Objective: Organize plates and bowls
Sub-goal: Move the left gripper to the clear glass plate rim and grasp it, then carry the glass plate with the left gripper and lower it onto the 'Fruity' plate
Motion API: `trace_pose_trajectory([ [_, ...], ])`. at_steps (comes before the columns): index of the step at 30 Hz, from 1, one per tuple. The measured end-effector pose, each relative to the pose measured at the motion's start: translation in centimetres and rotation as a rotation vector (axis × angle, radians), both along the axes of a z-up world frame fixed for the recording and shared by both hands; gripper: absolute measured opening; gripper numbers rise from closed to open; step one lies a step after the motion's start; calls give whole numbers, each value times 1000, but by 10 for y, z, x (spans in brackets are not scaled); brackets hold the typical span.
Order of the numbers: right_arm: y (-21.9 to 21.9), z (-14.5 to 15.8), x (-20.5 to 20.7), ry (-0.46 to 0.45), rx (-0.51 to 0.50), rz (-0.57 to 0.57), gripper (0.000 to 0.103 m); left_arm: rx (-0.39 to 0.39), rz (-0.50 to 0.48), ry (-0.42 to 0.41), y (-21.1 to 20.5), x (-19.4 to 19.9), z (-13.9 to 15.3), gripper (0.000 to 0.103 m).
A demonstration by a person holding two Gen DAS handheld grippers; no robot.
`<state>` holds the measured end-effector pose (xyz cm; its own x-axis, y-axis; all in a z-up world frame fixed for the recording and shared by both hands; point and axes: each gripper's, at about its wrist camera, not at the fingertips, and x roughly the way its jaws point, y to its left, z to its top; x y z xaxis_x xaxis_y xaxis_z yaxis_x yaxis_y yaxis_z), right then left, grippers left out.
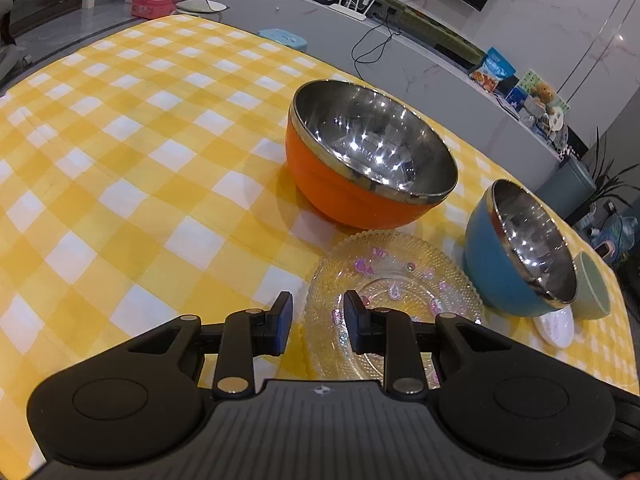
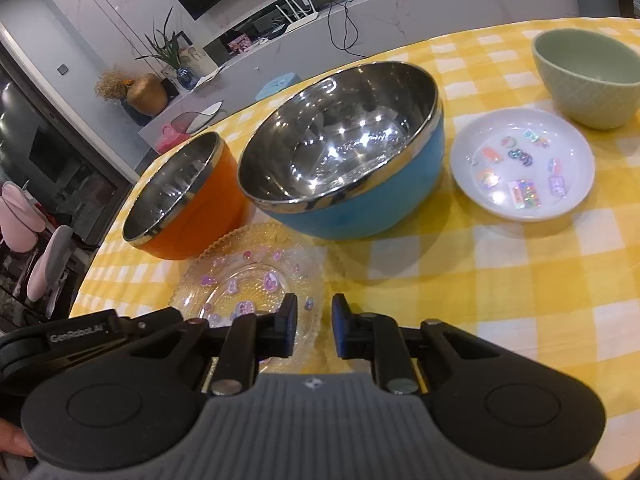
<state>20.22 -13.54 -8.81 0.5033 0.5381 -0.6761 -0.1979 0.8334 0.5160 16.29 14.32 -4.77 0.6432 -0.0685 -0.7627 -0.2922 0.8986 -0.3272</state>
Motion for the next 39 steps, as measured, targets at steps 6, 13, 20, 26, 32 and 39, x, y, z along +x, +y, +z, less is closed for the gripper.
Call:
trace_pose_trajectory([
  [6, -1, -3, 1, -2, 22, -1, 9, 27, -18, -11, -4, 2, -3, 23],
  [13, -5, -6, 3, 11, 55, -14, 7, 34, -21, -25, -4, 1, -3, 15],
  [20, -10, 0, 2, 21, 62, -19, 6, 53, -43, -32, -6, -5, 4, 13],
  [26, -16, 12, -5, 19, 63, -21, 6, 41, -43, -44, -9, -13, 17, 12],
  [32, -32, 29, -20, 17, 75, -40, 7, 30, -63, -69, -18, -26, 43, 12],
  [39, -56, 50, -50, 30, 93, -56, 7, 24, -91, -117, -36, -53, 72, 12],
])
